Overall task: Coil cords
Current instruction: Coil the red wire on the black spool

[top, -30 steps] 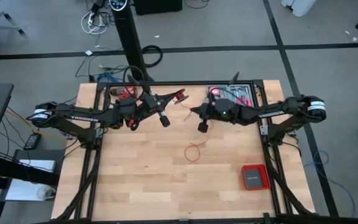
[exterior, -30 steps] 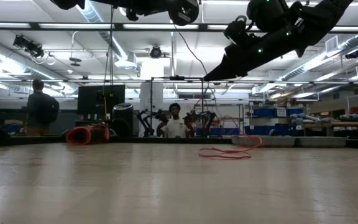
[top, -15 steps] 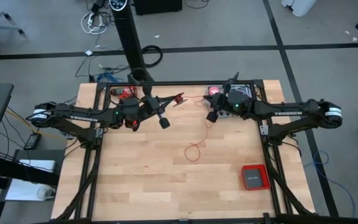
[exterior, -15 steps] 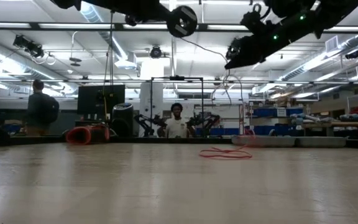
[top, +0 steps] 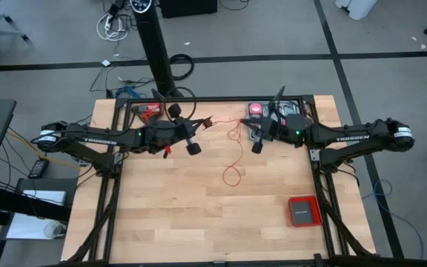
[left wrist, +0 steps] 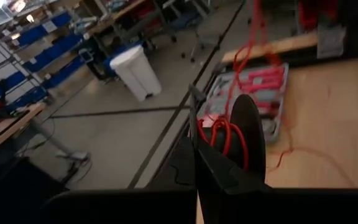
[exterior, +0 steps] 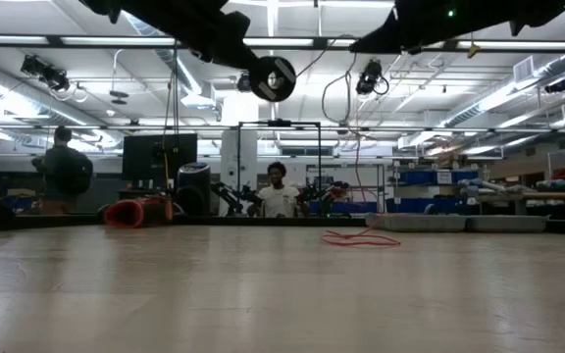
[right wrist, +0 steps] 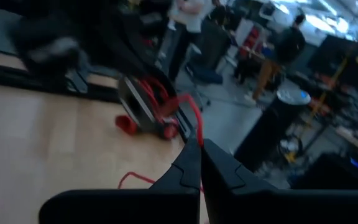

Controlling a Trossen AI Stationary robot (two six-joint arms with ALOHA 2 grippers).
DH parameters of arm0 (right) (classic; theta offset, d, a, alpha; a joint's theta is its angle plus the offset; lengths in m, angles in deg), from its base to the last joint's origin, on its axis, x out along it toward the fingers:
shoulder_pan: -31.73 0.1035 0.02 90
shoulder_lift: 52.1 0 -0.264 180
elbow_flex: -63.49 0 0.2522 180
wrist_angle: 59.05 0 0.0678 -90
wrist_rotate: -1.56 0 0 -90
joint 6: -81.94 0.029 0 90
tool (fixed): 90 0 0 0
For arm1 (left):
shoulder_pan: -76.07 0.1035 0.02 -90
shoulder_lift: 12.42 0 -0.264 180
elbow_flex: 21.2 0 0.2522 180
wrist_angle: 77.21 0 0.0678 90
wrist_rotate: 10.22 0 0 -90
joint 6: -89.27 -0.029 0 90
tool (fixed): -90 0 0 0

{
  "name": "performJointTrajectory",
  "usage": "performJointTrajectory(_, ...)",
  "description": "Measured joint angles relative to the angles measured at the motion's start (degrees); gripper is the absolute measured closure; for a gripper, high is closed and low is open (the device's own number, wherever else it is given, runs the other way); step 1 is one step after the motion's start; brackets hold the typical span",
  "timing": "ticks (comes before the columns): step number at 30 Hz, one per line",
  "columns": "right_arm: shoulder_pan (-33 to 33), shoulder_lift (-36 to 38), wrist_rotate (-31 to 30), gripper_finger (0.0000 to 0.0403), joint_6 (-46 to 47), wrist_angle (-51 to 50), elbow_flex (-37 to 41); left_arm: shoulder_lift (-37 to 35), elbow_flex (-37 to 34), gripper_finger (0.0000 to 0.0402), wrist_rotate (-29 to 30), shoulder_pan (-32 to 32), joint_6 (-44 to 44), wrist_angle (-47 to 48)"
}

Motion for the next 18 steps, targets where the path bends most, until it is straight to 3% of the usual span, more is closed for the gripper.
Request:
performJointTrajectory(8, 3.7, 1.1, -4.8, 0.0403, -3.1, 1.8, 0.0, 0.0, 0.0, 0.0401, 1.6, 0.4, -0.4, 3.8)
performJointTrajectory(18, 4.6, 0.8, -1.8, 0.0403, -2.7, 4.9, 0.0, 0.0, 0.0, 0.0401, 1.8, 0.4, -1.4, 3.0)
